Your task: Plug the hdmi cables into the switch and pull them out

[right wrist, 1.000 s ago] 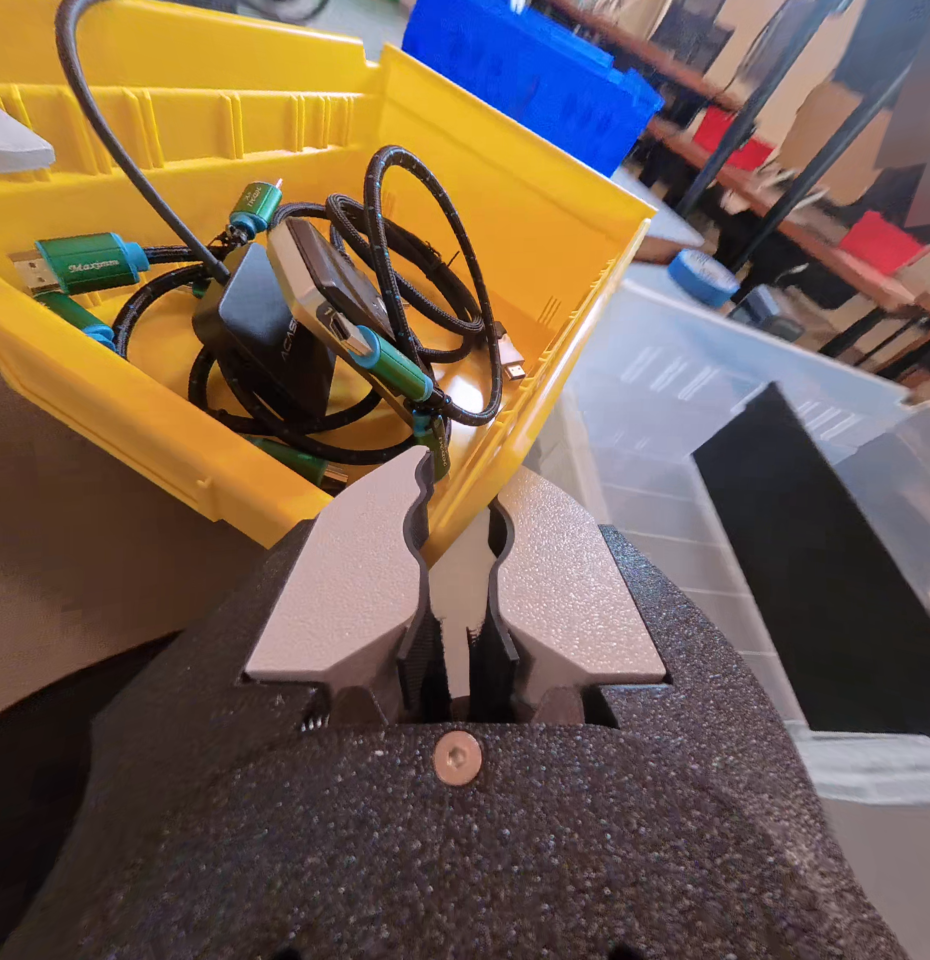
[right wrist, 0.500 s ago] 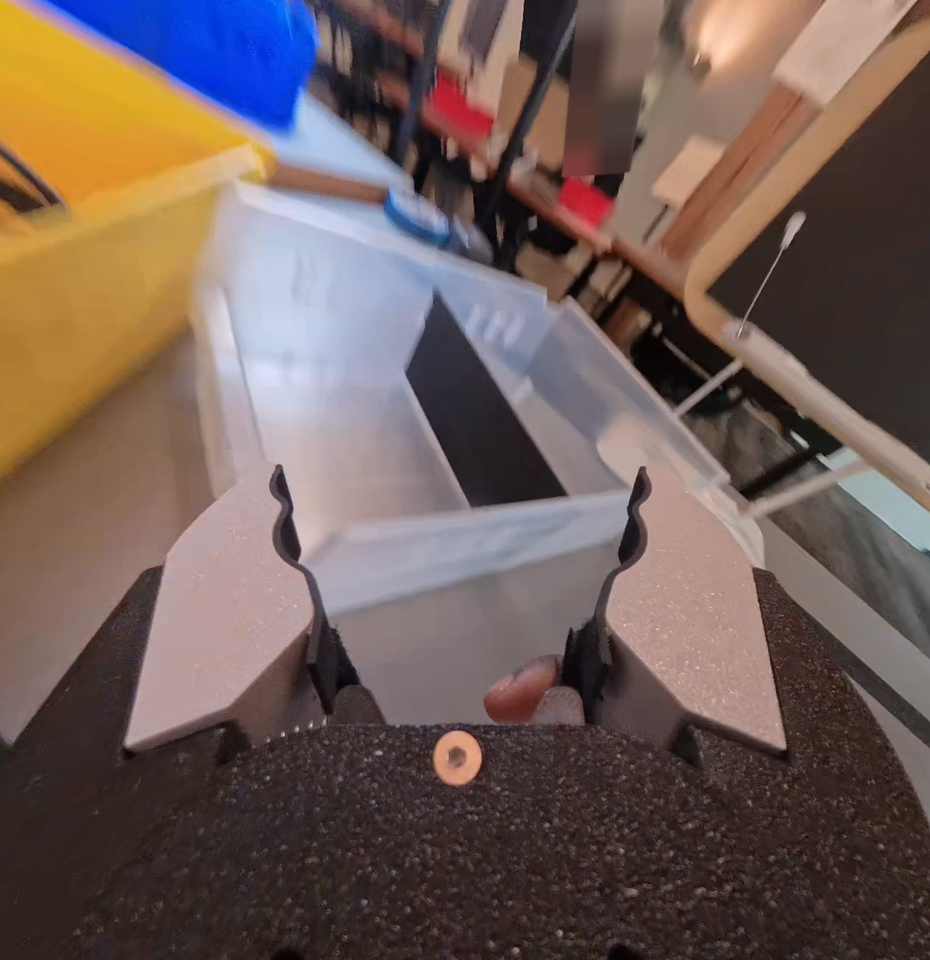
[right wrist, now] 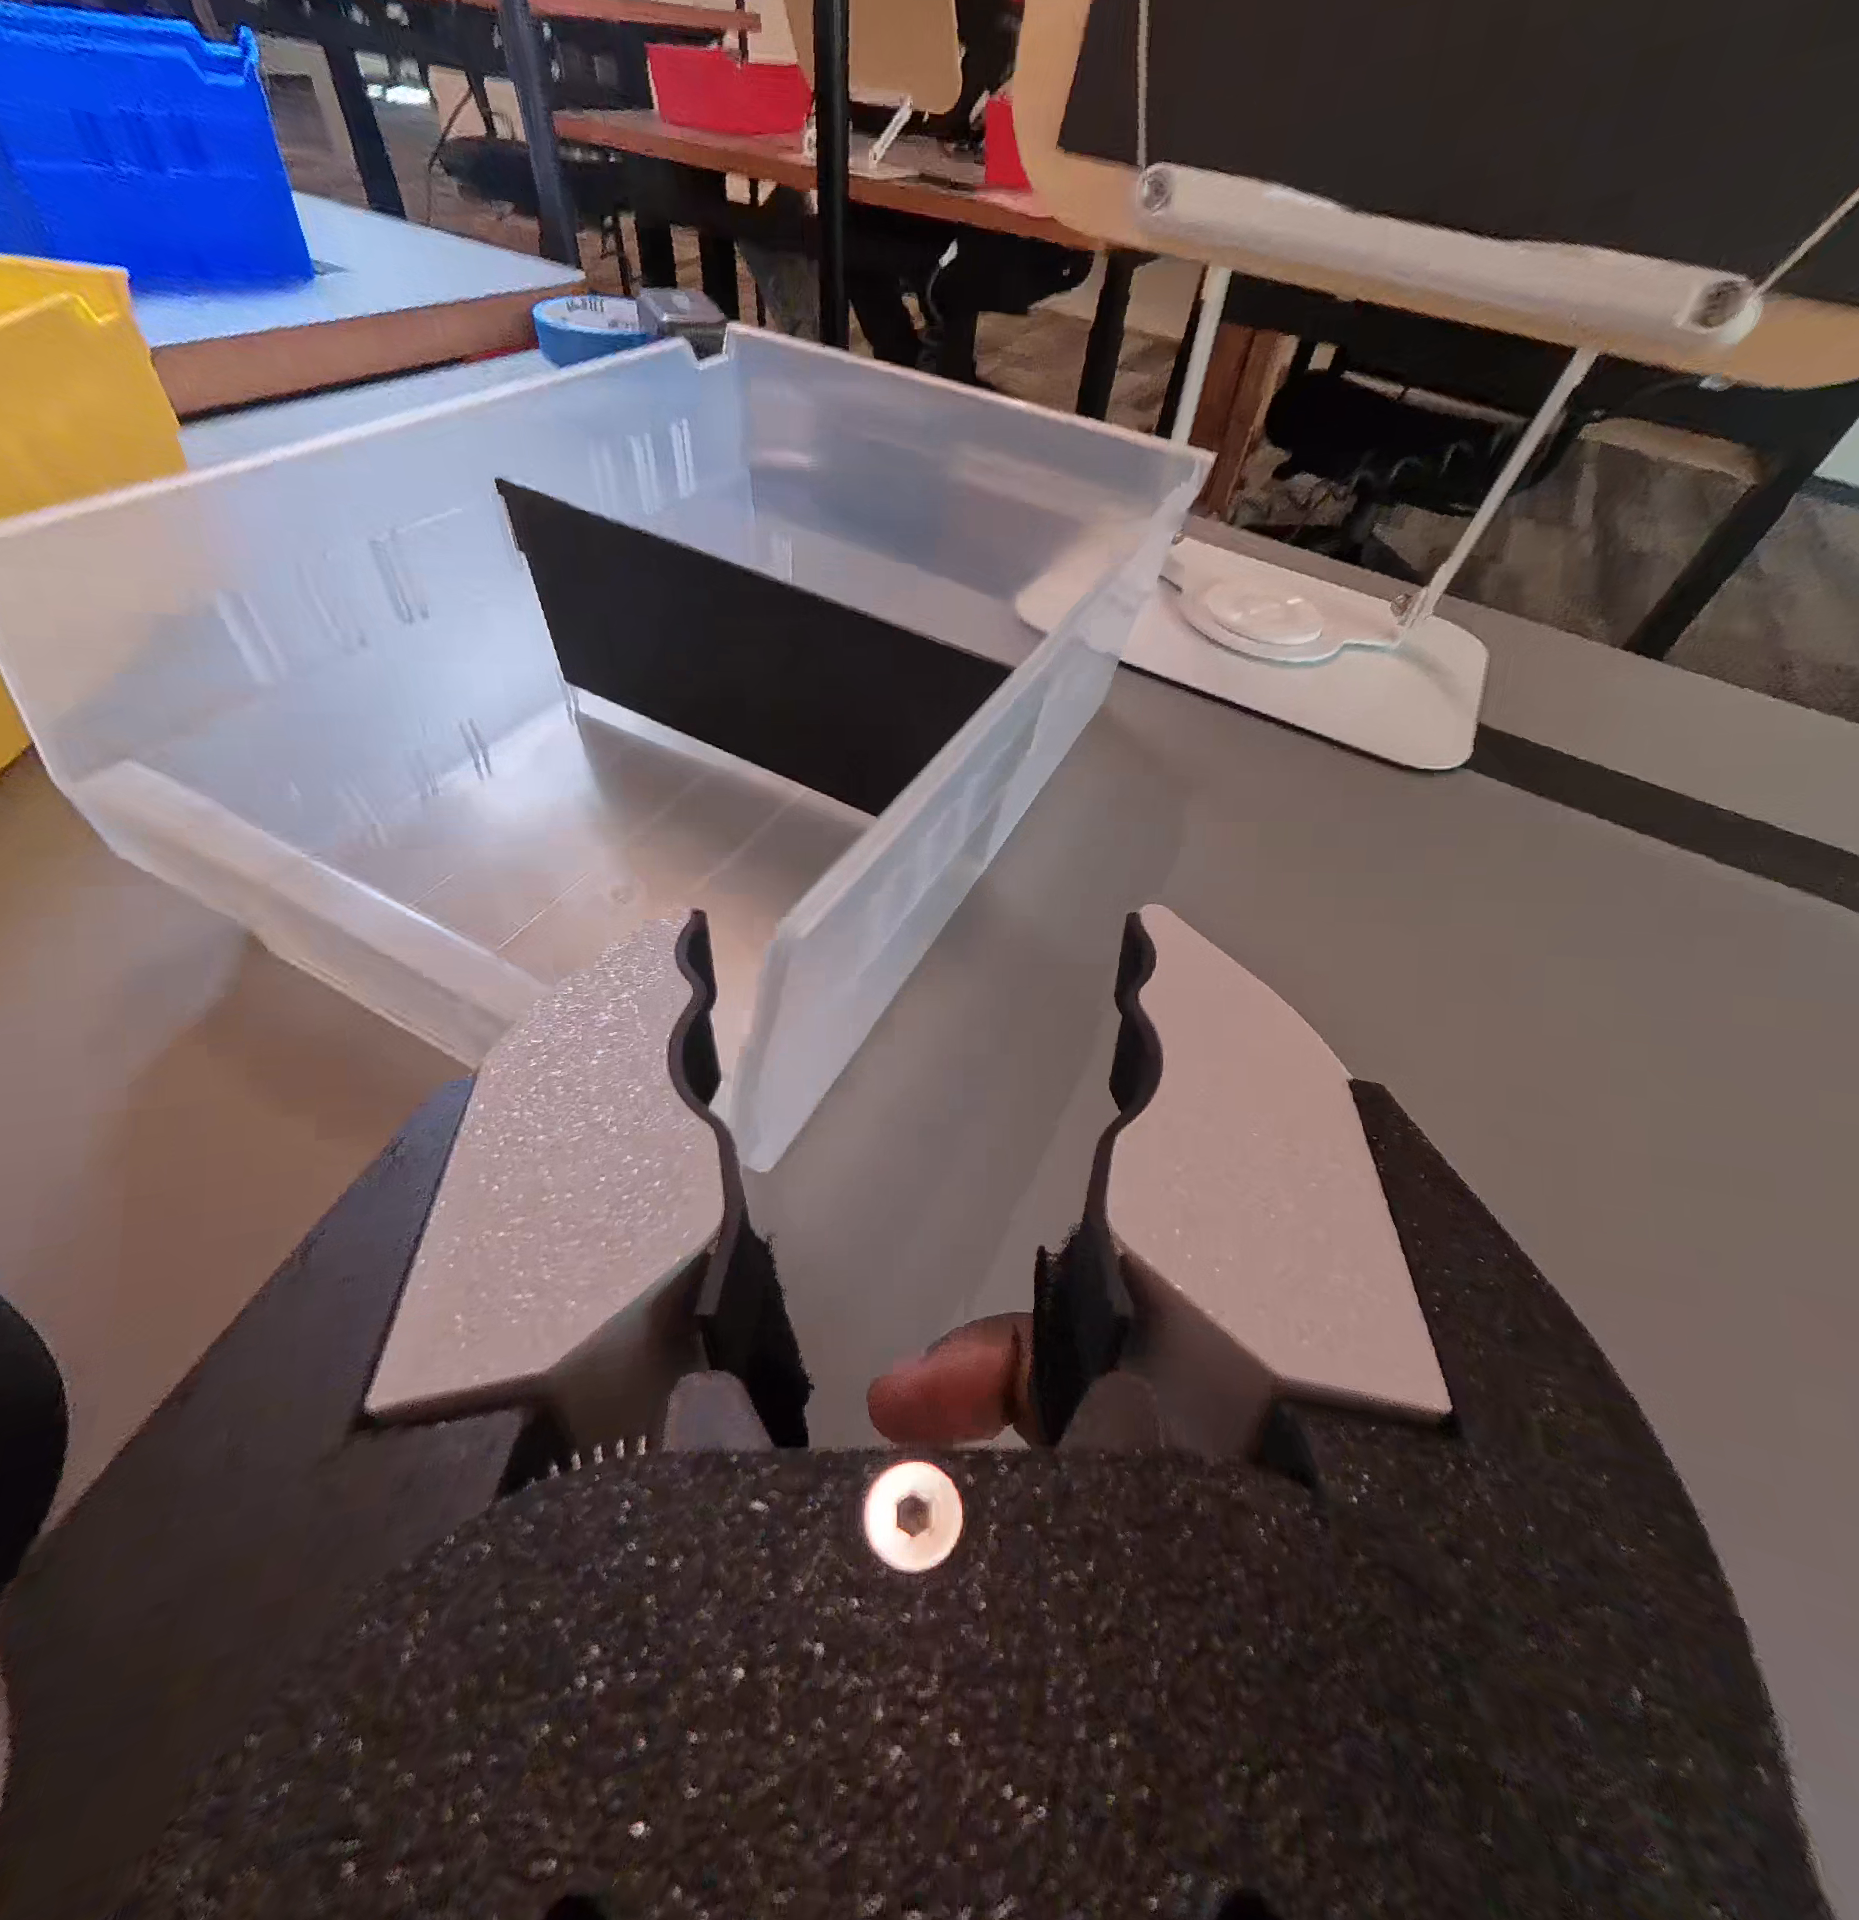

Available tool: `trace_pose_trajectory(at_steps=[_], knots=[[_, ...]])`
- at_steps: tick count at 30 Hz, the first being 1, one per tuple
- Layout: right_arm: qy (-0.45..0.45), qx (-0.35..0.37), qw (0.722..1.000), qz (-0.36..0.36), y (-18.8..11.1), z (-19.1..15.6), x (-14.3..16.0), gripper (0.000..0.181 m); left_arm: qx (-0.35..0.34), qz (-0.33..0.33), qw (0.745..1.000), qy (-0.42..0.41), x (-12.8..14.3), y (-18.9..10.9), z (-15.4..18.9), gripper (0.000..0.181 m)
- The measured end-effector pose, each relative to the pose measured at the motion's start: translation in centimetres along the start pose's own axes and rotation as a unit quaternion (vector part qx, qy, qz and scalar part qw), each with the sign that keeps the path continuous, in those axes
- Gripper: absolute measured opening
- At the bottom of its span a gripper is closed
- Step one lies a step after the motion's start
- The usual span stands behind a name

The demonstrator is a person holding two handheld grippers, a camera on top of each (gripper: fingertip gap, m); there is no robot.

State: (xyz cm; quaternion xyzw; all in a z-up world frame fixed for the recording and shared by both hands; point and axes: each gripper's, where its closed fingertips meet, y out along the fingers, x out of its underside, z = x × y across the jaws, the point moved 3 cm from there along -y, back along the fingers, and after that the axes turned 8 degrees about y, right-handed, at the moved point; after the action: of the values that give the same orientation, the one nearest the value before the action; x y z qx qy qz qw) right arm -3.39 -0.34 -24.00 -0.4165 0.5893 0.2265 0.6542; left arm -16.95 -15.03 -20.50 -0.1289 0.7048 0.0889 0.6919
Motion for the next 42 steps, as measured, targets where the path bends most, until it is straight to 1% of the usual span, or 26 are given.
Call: trace_pose_trajectory(at_steps=[2,3,4,6,9,11,12,13,14,15,16,17,19,20,21,22,24,27,29,31,33,36,39,42], knots=[[-0.01,-0.002,0.999,-0.033,1.2,-0.5,0.4,0.075,-0.024,-0.041,0.999,0.024,1.1,2.2,-0.1,0.087],[-0.014,-0.003,0.999,-0.05,1.7,-0.7,0.7,0.075,-0.027,-0.064,0.997,0.024,1.7,3.1,-0.2,0.091],[-0.013,-0.008,0.998,-0.064,2.2,-1.0,1.0,0.075,-0.037,-0.073,0.996,0.019,1.9,3.7,-0.5,0.097],[-0.006,-0.027,0.997,-0.077,2.6,-1.6,1.4,0.076,-0.057,-0.077,0.995,0.007,2.1,4.6,-1.3,0.097],[-0.009,-0.021,0.997,-0.078,2.7,-1.5,1.7,0.074,-0.076,-0.102,0.992,0.004,3.2,5.3,-2.5,0.101],[-0.015,-0.015,0.997,-0.077,2.9,-1.3,1.7,0.07,-0.092,-0.096,0.991,0.012,3.2,5.4,-3.2,0.101],[-0.017,-0.013,0.997,-0.078,3.0,-1.3,1.7,0.067,-0.089,-0.098,0.991,0.007,3.3,5.6,-3.4,0.1],[-0.021,-0.011,0.996,-0.08,3.1,-1.3,1.7,0.059,-0.074,-0.109,0.991,-0.003,3.7,5.9,-3.3,0.093],[-0.03,-0.017,0.996,-0.083,3.2,-1.4,1.8,0.044,-0.059,-0.123,0.991,-0.012,4.3,6.2,-3.4,0.069],[-0.034,-0.014,0.996,-0.084,3.3,-1.5,1.9,0.029,-0.059,-0.133,0.989,-0.01,4.6,6.3,-3.7,0.038],[-0.057,0.026,0.995,-0.082,3.2,-0.6,1.8,0.021,-0.053,-0.136,0.989,0.004,4.6,6.2,-3.8,0.004],[-0.088,0.044,0.992,-0.079,3.0,0.1,1.8,0.019,-0.038,-0.121,0.992,0.028,4.0,5.9,-3.1,0.004],[-0.096,0.065,0.993,-0.03,1.5,1.1,0.2,0.015,-0.051,-0.039,0.991,0.115,1.1,4.7,-1.3,0.005],[-0.097,0.076,0.992,-0.015,0.5,1.6,-0.6,0.014,-0.063,-0.011,0.987,0.147,-0.2,4.2,-0.3,0.004],[-0.106,0.093,0.99,0.0,-0.6,2.2,-1.4,0.013,-0.068,0.01,0.985,0.161,-1.3,3.9,0.7,0.004],[-0.117,0.115,0.986,0.017,-1.7,3.0,-2.1,0.013,-0.06,0.036,0.985,0.155,-2.4,3.6,1.9,0.004],[-0.135,0.152,0.977,0.059,-4.4,4.7,-3.4,0.013,-0.024,0.084,0.989,0.121,-4.1,3.3,4.3,0.005],[-0.15,0.193,0.966,0.087,-8.5,8.1,-4.7,0.013,0.029,0.121,0.987,0.099,-5.7,3.5,9.0,0.007],[-0.162,0.216,0.959,0.085,-11.0,11.0,-4.7,0.013,0.062,0.122,0.986,0.1,-5.7,4.0,12.5,0.009],[-0.169,0.233,0.954,0.084,-13.1,13.9,-4.0,0.013,0.094,0.119,0.983,0.101,-5.3,4.6,16.0,0.01],[-0.175,0.248,0.95,0.074,-15.0,16.8,-2.8,0.013,0.125,0.11,0.981,0.102,-4.7,5.1,19.5,0.011],[-0.163,0.255,0.952,0.053,-17.6,20.7,-0.6,0.013,0.166,0.097,0.975,0.11,-3.8,5.4,24.3,0.013],[-0.158,0.265,0.951,0.03,-19.8,23.8,1.7,0.014,0.199,0.079,0.97,0.118,-2.4,5.6,28.1,0.014],[-0.151,0.268,0.951,0.01,-21.3,26.1,3.8,0.013,0.226,0.056,0.963,0.133,-0.8,5.7,31.0,0.016]])
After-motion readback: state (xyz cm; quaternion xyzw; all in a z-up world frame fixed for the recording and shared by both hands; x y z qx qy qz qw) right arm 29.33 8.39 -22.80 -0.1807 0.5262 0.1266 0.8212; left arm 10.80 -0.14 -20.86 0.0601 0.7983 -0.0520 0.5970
